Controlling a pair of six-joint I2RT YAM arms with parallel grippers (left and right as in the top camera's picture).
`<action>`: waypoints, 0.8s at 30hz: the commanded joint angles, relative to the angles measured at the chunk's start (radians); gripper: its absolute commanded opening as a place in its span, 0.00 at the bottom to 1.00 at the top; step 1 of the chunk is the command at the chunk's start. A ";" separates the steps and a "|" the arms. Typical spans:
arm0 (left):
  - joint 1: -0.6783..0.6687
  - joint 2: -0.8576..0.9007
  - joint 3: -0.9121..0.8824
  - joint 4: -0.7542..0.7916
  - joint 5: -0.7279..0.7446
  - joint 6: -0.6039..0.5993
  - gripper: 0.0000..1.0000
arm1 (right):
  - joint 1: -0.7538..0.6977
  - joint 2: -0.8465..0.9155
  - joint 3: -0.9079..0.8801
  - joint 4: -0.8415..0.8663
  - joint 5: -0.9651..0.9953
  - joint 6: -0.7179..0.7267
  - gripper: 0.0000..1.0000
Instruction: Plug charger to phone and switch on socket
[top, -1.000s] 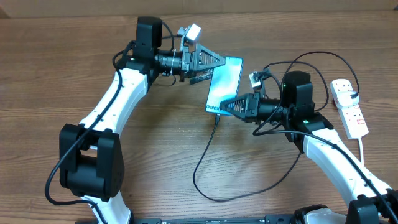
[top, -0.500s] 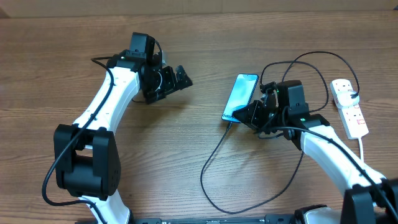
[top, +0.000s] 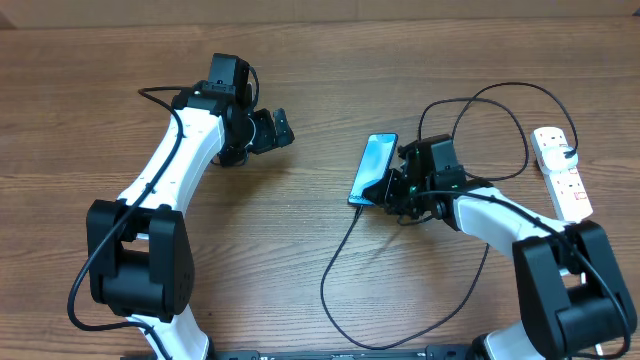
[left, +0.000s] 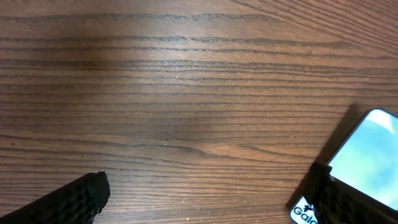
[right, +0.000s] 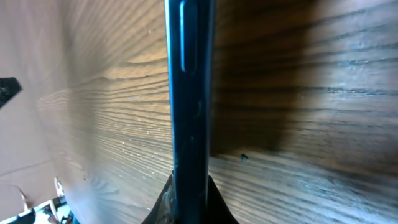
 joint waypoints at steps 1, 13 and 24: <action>-0.002 -0.025 0.001 0.001 -0.022 0.019 1.00 | 0.006 0.039 0.009 0.014 0.009 -0.023 0.04; -0.002 -0.025 0.001 0.001 -0.022 0.019 1.00 | 0.008 0.061 0.009 0.018 0.006 -0.018 0.04; -0.002 -0.025 0.001 0.001 -0.022 0.019 0.99 | 0.043 0.061 0.009 0.090 0.071 -0.012 0.04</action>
